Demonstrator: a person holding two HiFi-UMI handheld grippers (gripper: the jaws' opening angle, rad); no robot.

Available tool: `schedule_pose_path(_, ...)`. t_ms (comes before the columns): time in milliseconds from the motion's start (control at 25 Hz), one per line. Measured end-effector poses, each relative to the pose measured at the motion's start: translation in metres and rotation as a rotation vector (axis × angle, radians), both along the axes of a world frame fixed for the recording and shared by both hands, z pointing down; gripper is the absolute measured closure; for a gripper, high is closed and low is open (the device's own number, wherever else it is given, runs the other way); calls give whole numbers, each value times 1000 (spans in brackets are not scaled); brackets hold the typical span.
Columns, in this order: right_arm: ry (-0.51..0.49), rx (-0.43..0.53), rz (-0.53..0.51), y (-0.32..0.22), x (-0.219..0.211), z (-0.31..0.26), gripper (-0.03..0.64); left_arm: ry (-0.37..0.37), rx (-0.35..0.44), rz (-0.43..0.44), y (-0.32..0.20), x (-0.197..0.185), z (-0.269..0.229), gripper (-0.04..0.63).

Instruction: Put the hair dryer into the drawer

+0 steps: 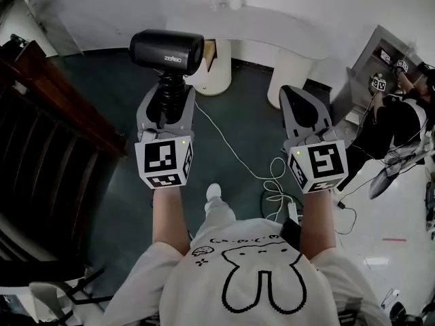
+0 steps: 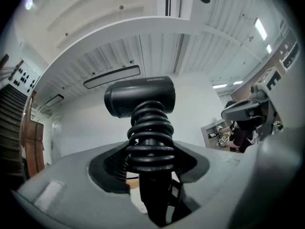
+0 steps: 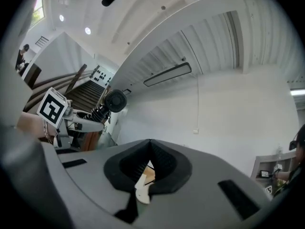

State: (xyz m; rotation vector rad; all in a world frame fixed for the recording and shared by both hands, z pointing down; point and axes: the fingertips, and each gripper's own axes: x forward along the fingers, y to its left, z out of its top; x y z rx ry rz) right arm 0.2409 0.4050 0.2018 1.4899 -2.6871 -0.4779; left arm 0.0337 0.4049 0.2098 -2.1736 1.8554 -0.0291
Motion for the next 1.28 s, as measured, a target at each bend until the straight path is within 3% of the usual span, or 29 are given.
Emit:
schedule_pose_path(280,-20,-2,-14,-72,-26,-6,617,-2,-28,0,-71,-24,3,347)
schedule_pose_path(760,-55,-43,-24,-200,-98,1,616,25,-63,-18,-200,-109,11,347)
schedule_pose_path(1280,-71,-89,-2,-282,-154,15,615,3,-89,9,-288,-160,13,347)
